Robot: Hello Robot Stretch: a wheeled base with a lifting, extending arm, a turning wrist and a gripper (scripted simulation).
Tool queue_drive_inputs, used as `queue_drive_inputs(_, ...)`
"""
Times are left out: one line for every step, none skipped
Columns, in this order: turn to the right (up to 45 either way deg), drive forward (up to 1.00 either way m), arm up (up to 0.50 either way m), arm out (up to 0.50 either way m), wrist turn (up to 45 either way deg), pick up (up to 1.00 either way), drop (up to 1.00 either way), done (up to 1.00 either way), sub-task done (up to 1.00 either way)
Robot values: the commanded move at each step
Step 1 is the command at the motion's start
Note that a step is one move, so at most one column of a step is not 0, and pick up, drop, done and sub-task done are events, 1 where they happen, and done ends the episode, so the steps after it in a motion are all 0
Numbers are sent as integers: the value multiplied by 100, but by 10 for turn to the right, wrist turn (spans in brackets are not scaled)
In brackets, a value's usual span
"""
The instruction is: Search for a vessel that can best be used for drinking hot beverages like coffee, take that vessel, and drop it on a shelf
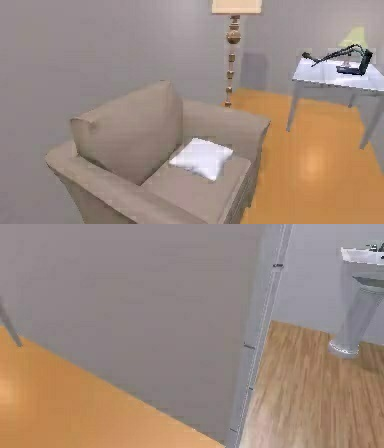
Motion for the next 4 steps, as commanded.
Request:
queue_drive_inputs(-450,0,0,0,0,0,0,0,0)
queue_drive_inputs(-330,0,0,0,0,0,0,0,0)
queue_drive_inputs(0,90,0,0,0,0,0,0,0)
queue_drive_inputs(120,0,0,0,0,0,0,0,0)
